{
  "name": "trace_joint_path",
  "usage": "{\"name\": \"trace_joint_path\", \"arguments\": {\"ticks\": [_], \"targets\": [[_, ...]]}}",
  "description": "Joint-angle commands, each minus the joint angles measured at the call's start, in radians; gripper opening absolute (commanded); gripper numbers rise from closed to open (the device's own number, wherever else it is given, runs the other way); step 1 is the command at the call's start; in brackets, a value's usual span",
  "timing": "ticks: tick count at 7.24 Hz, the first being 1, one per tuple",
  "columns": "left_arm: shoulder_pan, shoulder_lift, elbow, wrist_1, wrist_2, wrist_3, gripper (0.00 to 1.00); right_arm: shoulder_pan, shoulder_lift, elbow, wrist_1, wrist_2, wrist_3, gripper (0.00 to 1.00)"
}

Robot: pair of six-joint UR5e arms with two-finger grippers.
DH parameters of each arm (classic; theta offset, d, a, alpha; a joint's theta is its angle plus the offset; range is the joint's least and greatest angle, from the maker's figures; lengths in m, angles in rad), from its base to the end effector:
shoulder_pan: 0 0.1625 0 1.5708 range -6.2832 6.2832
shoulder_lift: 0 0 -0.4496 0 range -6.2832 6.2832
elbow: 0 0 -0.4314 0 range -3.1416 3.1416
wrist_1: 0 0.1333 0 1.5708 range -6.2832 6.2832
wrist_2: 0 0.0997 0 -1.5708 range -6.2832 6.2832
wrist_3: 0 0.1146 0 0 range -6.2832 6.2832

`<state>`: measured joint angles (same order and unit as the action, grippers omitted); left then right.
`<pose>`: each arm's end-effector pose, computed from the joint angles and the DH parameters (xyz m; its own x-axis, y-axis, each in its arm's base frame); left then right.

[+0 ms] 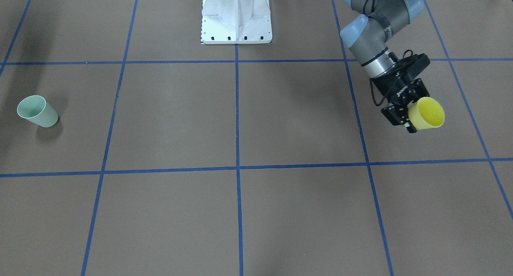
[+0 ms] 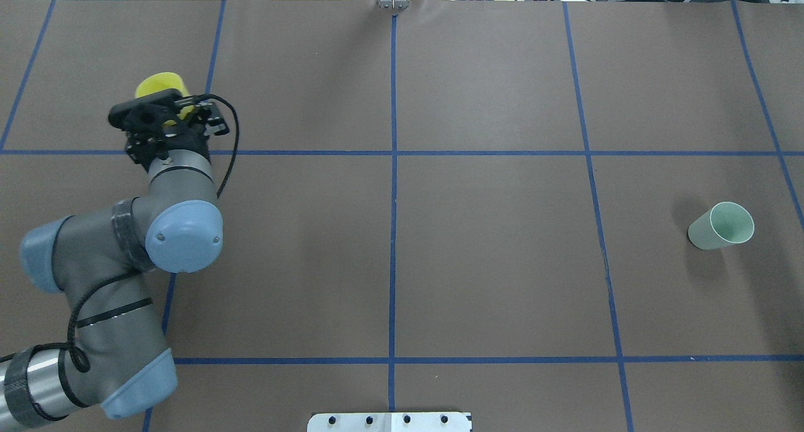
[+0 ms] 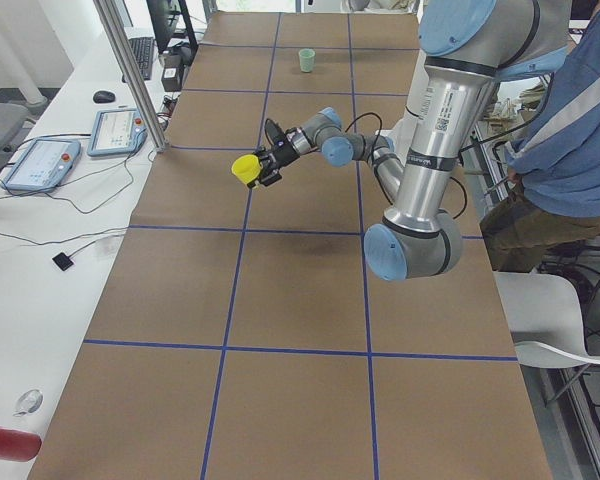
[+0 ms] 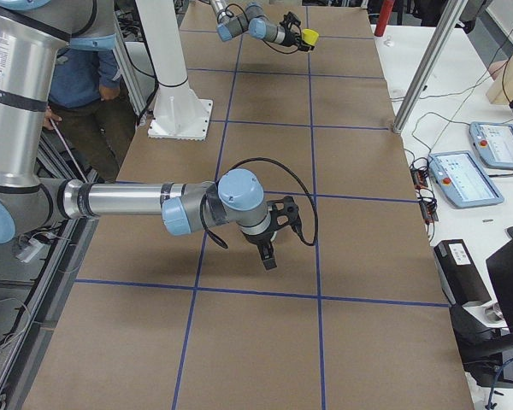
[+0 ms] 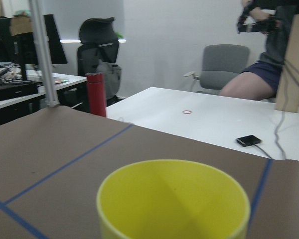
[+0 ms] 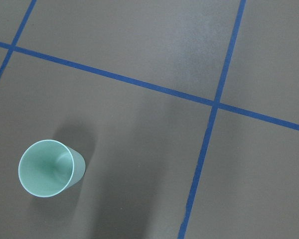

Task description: Transfer and stack yellow cup on green cup

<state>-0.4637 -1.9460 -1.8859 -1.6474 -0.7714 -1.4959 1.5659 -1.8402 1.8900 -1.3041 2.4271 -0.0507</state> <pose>0.4623 -0.4721 0.2945 0.6988 -0.2911 -0.6533 0.7064 0.4240 0.5667 0.0446 -0.4295 0.6147 0.6530 -0.2862 0.7012 0.0378 0.9370 0.3472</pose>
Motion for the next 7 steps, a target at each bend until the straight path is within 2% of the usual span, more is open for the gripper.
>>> {"name": "trace_joint_path", "arguments": {"ticks": [1, 2, 3, 4, 5, 6, 7], "targets": [[0.091, -0.111, 0.170, -0.619, -0.128, 0.482, 0.49, -0.033, 0.047, -0.014, 0.000, 0.024, 0.006, 1.00], [0.089, -0.188, 0.330, -0.890, -0.254, 0.634, 0.48, -0.079, 0.097, -0.020, -0.001, 0.042, 0.017, 1.00], [0.089, -0.267, 0.422, -0.937, -0.282, 0.736, 0.46, -0.111, 0.161, -0.020, -0.001, 0.044, 0.052, 1.00], [0.092, -0.328, 0.433, -0.943, -0.286, 0.787, 0.46, -0.172, 0.229, -0.011, 0.003, 0.044, 0.159, 1.00], [0.092, -0.367, 0.441, -0.956, -0.342, 0.792, 0.41, -0.264, 0.319, 0.016, 0.003, 0.030, 0.280, 1.00], [0.067, -0.366, 0.465, -1.071, -0.411, 0.889, 0.40, -0.344, 0.413, 0.026, 0.002, 0.029, 0.455, 1.00], [0.063, -0.369, 0.506, -1.145, -0.427, 1.037, 0.45, -0.447, 0.527, 0.026, -0.009, 0.001, 0.611, 1.00]]}}
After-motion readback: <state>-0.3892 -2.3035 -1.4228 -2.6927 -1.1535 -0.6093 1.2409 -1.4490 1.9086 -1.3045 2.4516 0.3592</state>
